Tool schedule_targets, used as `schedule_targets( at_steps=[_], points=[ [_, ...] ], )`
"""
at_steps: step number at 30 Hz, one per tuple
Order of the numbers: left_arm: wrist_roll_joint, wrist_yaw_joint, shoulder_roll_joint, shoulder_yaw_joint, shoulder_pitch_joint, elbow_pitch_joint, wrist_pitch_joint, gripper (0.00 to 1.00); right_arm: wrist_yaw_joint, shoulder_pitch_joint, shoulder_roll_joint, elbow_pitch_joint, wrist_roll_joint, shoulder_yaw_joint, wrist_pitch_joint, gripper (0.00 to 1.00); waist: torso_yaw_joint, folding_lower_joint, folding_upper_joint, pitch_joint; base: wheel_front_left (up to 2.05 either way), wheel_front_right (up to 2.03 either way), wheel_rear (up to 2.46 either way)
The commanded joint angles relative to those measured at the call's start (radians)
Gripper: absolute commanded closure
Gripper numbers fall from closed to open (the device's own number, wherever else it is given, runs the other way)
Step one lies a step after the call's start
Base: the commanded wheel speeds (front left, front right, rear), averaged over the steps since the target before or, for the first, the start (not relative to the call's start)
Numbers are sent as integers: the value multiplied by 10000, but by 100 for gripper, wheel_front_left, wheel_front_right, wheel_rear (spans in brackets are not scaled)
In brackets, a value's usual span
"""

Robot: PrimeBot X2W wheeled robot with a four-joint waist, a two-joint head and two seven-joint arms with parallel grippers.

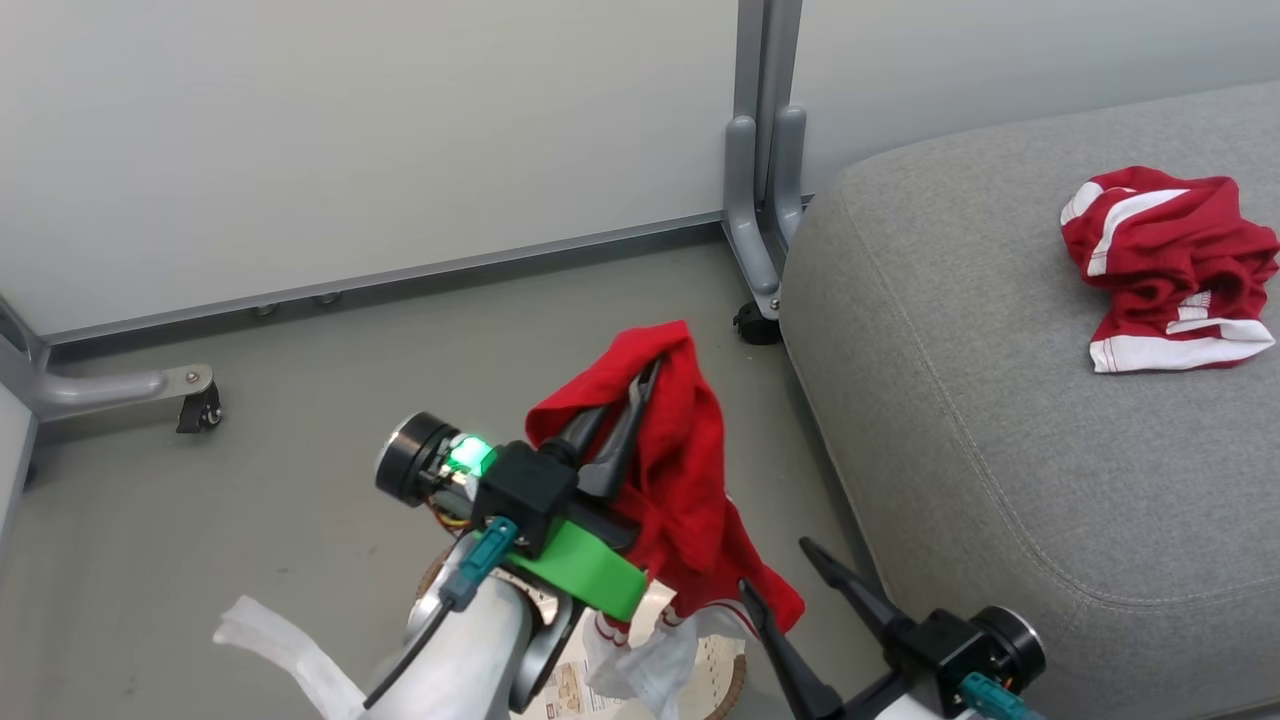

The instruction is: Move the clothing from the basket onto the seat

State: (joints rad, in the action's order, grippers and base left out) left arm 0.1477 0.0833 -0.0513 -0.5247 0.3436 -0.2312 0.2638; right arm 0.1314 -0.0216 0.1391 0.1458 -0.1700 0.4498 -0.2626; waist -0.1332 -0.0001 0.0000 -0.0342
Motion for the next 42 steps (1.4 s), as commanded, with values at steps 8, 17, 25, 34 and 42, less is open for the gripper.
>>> schedule_targets(
  at_steps=[8,17,25,34,42],
  points=[
    [509,-608,1,-1079,694,868,-149,100,-14,443,56,553,220,559,-32,0,88,1,0,-43,0,0,0],
    [770,-1132,5,-1832,1093,1963,-891,100,-14,658,-255,1073,369,174,-32,0,107,1,0,-47,0,0,0],
    [819,-1273,-13,-2153,1295,2477,-1466,100,-12,746,-488,1296,419,-66,-32,100,85,1,0,76,0,0,0],
    [1002,-1335,-221,-2195,1009,2369,-1890,100,-12,543,-337,1291,200,32,-32,100,26,1,0,259,0,0,0],
    [1389,-1424,-378,-2060,700,2092,-2047,0,-14,515,-252,1183,149,-103,-32,100,-69,1,0,371,0,0,0]
  ],
)
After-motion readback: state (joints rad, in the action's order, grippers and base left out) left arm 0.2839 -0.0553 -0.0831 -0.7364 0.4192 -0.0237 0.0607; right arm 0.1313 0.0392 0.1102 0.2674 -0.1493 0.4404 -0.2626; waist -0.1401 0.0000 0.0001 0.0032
